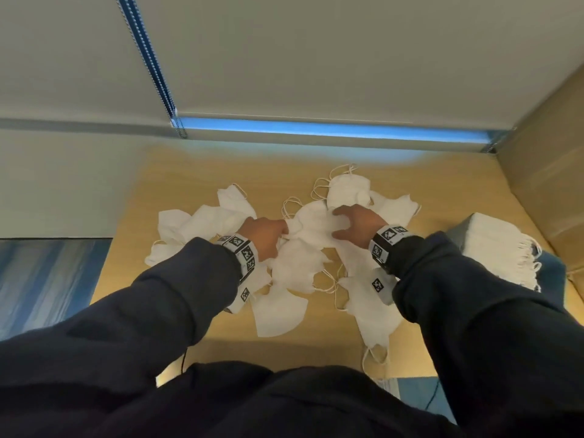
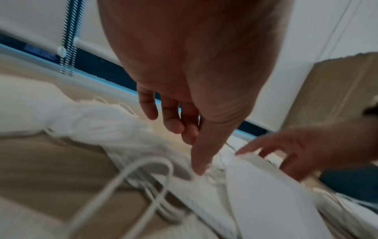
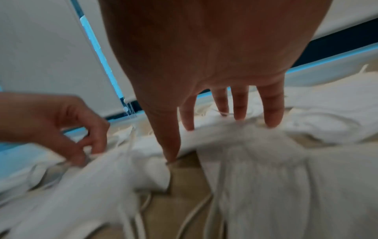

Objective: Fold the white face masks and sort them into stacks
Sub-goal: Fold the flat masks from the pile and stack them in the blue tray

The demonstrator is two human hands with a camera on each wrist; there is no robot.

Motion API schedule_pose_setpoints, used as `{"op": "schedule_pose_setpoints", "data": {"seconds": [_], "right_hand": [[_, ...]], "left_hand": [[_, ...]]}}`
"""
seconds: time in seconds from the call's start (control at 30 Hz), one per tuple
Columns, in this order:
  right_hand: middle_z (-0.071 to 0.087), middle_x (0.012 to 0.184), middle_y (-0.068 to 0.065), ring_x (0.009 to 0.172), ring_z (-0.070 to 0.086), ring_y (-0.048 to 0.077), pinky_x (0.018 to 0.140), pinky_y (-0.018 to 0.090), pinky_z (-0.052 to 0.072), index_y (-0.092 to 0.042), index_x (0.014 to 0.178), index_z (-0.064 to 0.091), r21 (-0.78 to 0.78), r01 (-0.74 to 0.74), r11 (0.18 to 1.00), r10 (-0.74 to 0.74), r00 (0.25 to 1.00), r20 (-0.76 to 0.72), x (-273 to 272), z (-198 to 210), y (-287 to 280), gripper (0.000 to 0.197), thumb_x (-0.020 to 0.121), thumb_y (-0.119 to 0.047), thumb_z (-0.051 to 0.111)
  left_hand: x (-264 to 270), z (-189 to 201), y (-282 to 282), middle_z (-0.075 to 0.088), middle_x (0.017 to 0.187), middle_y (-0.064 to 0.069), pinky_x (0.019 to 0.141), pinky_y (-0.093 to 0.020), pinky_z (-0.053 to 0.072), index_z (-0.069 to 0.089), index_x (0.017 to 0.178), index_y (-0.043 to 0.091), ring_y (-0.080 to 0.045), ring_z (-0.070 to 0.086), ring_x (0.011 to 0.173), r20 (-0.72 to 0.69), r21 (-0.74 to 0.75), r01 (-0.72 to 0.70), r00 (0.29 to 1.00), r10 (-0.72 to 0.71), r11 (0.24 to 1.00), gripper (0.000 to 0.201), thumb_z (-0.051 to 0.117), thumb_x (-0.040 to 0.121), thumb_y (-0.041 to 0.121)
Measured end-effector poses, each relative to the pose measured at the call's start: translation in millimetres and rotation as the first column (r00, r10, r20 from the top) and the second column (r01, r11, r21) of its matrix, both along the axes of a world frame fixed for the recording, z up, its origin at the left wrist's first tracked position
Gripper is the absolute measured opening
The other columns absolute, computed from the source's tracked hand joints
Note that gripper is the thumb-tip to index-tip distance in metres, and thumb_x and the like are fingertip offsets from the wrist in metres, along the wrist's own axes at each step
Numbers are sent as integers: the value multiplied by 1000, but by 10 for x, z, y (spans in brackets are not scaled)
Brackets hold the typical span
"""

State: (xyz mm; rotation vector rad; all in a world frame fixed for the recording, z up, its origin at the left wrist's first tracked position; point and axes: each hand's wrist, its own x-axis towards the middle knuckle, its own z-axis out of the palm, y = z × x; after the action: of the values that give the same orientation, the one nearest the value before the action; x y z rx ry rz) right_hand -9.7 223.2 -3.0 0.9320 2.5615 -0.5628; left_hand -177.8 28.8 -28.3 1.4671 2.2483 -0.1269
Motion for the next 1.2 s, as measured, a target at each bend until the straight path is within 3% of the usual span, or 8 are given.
{"op": "schedule_pose_setpoints", "data": {"seconds": [0.17, 0.27, 0.37, 0.47, 0.63, 0.87, 1.03, 1.2], "right_hand": [[13, 166, -1, 152, 15, 30, 121, 49, 27, -52, 145, 43, 28, -101, 994, 100, 994, 51, -9, -221, -352, 70, 82, -50, 74], [18, 164, -4, 150, 19, 27, 120, 51, 28, -51, 130, 58, -93, -91, 991, 93, 996, 13, 119, -224, -438, 62, 73, -50, 81], [50, 145, -2, 135, 47, 23, 111, 36, 37, -40, 110, 72, -228, -42, 973, 20, 995, -100, 158, -110, -394, 33, 79, -45, 81], [65, 129, 0, 116, 61, 23, 93, 29, 44, -29, 116, 71, -109, 73, 991, -95, 972, -213, 8, 4, -160, 26, 91, -34, 71], [48, 147, 11, 130, 51, 32, 104, 39, 43, -23, 142, 51, 41, 181, 983, -175, 977, -120, -360, -56, 376, 52, 93, -27, 67], [53, 135, 13, 122, 54, 36, 101, 49, 48, -14, 144, 37, 145, 240, 960, -251, 966, 66, -705, -278, 928, 108, 60, -62, 86], [62, 133, 11, 116, 60, 33, 96, 43, 49, -13, 140, 49, 92, 197, 976, -198, 980, -4, -940, -73, 866, 83, 73, -45, 86], [67, 94, 9, 84, 60, 21, 71, 31, 43, -9, 100, 69, -271, 53, 961, -143, 935, -325, -947, 390, 439, 36, 78, -32, 85]], "left_hand": [[-385, 202, -196, 66, 93, 20, 84, -33, 45, 71, 83, 37, -15, 65, 96, 68, 75, -94, 994, 89, 993, 20, 60, 87, 21], [-587, 268, -177, 69, 96, 10, 84, -38, 55, 73, 87, 31, -17, 66, 91, 209, 206, -185, 968, 141, 961, 16, 60, 91, 23], [-578, 266, 47, 68, 103, 5, 80, -33, 52, 73, 99, 25, -20, 66, 96, 262, 298, -186, 959, 107, 936, 13, 61, 94, 27], [-405, 117, 341, 60, 126, -1, 92, -38, 50, 63, 127, 26, -24, 61, 111, 224, 236, -114, 973, 60, 965, 33, 62, 95, 35], [-118, -153, 579, 51, 140, -6, 94, -42, 52, 39, 149, 19, -30, 57, 122, 157, 94, -97, 984, 82, 991, 87, 81, 78, 45], [-390, -95, 486, 70, 119, -1, 88, -37, 51, 64, 127, 32, -28, 65, 109, 127, 166, -293, 953, 274, 942, 40, 66, 86, 31], [-649, 216, 33, 62, 119, -3, 93, -38, 46, 72, 117, 25, -22, 58, 107, 450, 373, -679, 728, 516, 632, 39, 74, 85, 46], [-604, 530, -549, 77, 107, 3, 74, -37, 60, 73, 112, 19, -18, 74, 95, 871, 231, -932, 326, 367, 279, 22, 75, 90, 22]]}}
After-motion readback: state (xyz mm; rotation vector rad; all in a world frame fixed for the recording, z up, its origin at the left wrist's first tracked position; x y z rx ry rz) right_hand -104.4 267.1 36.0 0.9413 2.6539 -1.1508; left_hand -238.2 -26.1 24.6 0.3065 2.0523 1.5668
